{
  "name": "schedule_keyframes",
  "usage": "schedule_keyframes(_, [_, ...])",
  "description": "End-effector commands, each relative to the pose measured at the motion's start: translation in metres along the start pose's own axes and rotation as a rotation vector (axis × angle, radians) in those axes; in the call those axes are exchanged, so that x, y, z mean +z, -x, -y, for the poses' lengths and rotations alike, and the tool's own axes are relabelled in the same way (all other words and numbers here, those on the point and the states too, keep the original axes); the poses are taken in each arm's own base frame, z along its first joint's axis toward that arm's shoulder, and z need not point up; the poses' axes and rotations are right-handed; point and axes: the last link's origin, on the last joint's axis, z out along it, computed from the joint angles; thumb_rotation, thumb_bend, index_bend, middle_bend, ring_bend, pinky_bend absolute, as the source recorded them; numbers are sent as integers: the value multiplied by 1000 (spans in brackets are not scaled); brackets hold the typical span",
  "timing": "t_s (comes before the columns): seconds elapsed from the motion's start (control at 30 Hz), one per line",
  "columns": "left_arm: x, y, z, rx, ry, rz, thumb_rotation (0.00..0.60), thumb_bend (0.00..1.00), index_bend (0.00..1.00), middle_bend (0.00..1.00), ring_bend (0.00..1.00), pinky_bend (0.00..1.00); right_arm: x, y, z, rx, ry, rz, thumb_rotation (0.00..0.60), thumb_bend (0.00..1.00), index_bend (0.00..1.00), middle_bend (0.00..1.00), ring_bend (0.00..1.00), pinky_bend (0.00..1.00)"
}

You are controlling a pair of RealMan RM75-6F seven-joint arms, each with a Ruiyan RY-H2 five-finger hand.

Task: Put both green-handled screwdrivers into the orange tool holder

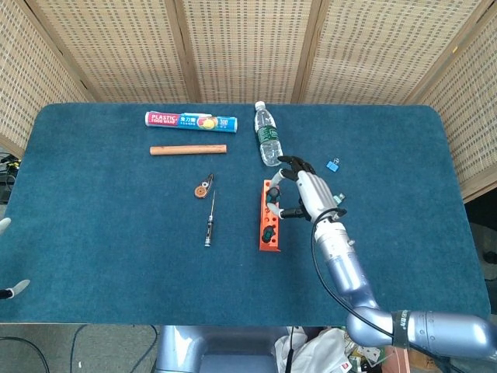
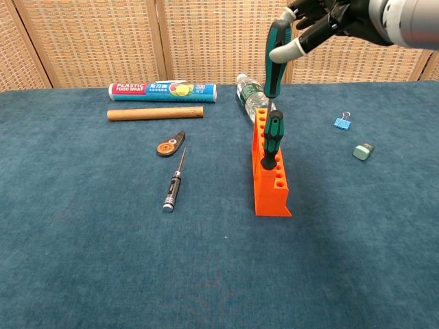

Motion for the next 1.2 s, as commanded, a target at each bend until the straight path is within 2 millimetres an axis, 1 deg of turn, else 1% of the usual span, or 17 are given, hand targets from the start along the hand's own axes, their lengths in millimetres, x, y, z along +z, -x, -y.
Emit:
schedule_keyframes(0.03, [0,-1,1,-4,-3,-4,600,0,0,0,0,0,3,9,-1,-25,3,7,600,434,668,113,0,26])
schedule_keyframes(0.2, [0,-2,3,-8,-6,-2,600,0,0,0,0,0,8,21,-3,-50,13,20,600,434,668,113,0,26])
schedule_keyframes(0.5, [2,-2,4,-10,-9,1,600,0,0,0,0,0,16,31,-7,-103,32,26,600,434,668,113,0,26])
schedule_keyframes(0.7, [2,-2,4,-7,-11,4,600,0,0,0,0,0,18,36,-9,-119,33,38,600,434,668,113,0,26])
schedule_keyframes(0.93, [2,-1,3,-5,-11,4,600,0,0,0,0,0,19,37,-9,-127,36,43,600,434,668,113,0,26])
schedule_keyframes(1.2, [3,-1,3,-5,-13,6,600,0,0,0,0,0,20,43,-12,-100,44,69,600,434,668,114,0,26])
